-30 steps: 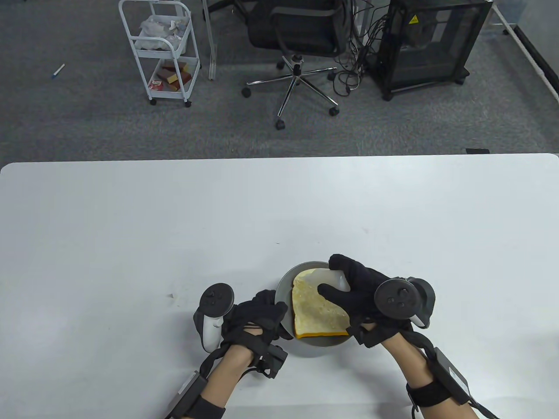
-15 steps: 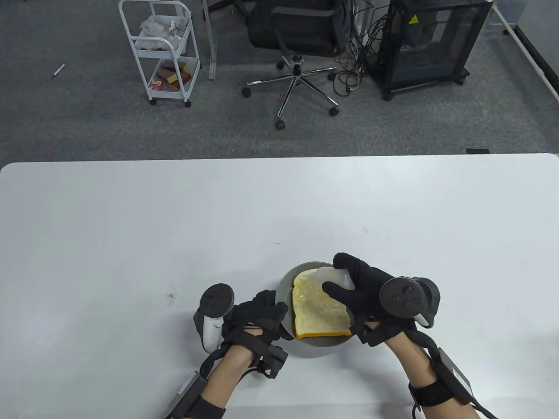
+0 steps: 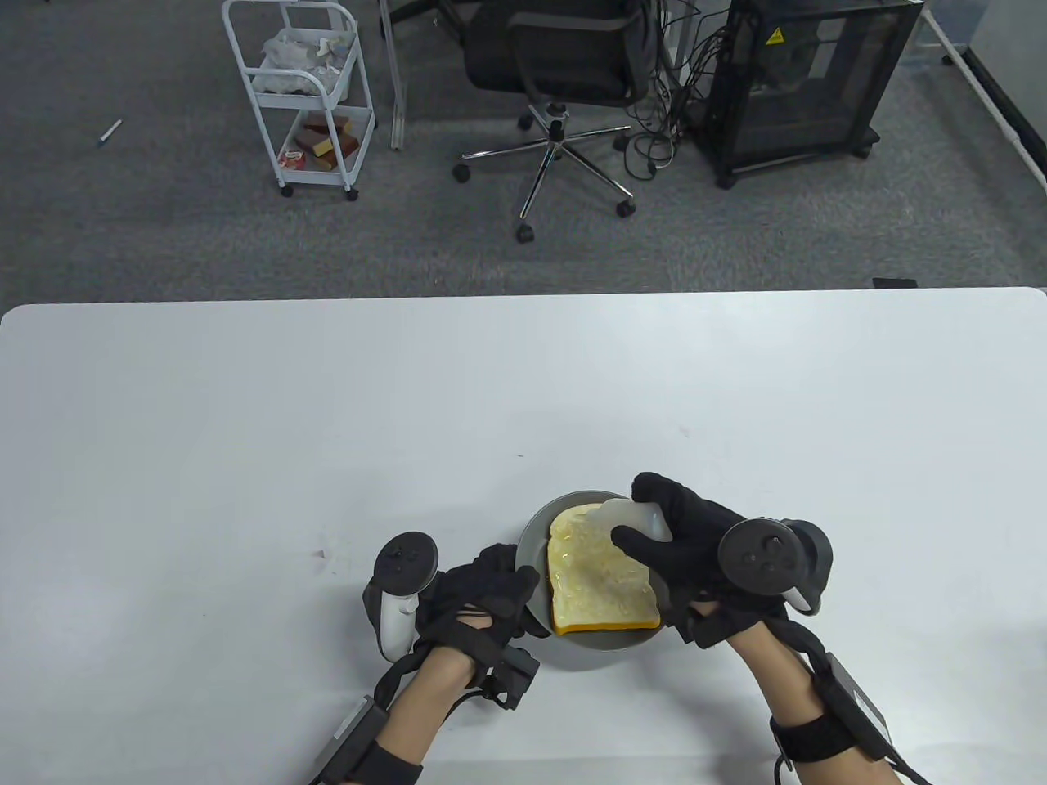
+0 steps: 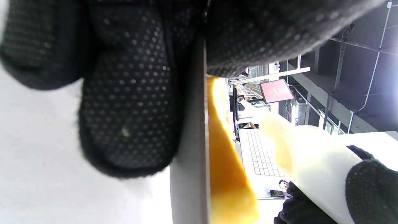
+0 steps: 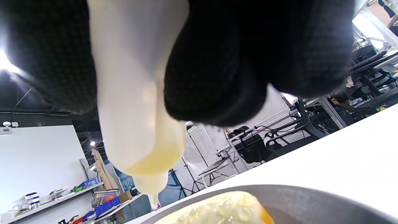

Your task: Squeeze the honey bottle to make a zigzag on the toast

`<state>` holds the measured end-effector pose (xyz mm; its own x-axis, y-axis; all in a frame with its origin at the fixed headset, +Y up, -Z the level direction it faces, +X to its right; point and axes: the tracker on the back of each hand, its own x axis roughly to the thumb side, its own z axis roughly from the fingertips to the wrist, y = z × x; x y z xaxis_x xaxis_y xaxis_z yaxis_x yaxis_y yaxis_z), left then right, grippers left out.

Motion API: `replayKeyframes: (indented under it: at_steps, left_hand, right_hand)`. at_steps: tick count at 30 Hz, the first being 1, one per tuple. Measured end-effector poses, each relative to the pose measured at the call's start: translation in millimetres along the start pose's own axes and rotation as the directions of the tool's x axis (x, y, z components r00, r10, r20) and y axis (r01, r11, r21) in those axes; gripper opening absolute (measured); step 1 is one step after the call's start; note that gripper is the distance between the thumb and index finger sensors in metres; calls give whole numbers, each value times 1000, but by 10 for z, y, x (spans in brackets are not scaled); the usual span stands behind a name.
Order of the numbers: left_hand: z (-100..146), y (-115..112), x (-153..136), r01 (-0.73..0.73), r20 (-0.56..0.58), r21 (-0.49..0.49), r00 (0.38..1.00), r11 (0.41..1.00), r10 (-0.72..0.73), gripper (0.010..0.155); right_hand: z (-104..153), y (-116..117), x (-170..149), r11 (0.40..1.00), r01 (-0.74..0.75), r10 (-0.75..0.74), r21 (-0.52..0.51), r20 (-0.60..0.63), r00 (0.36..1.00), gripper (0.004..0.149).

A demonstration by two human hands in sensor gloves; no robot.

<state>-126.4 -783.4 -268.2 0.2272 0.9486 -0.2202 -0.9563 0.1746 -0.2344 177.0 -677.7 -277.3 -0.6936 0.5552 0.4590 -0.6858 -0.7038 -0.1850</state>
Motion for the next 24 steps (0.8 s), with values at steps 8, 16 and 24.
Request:
replayKeyframes:
  at_steps: [8,16,24]
  left_hand:
    - [1,13,-1,-12,-1,4,1000,1000,12,51]
    - [6,18,-1,-25,-7,6,1000,1000,25,51]
    - [10,31,1,-31,-8,8,999,999,32,51]
  right_hand:
    - [39,-89,-92,1000,4,-5,-24,-25,1000,70]
    - [70,-170,-170,999,3,-5,-45,-48,999,71]
    - [87,-227,-229,998,-6,2,-57,-64,998,71]
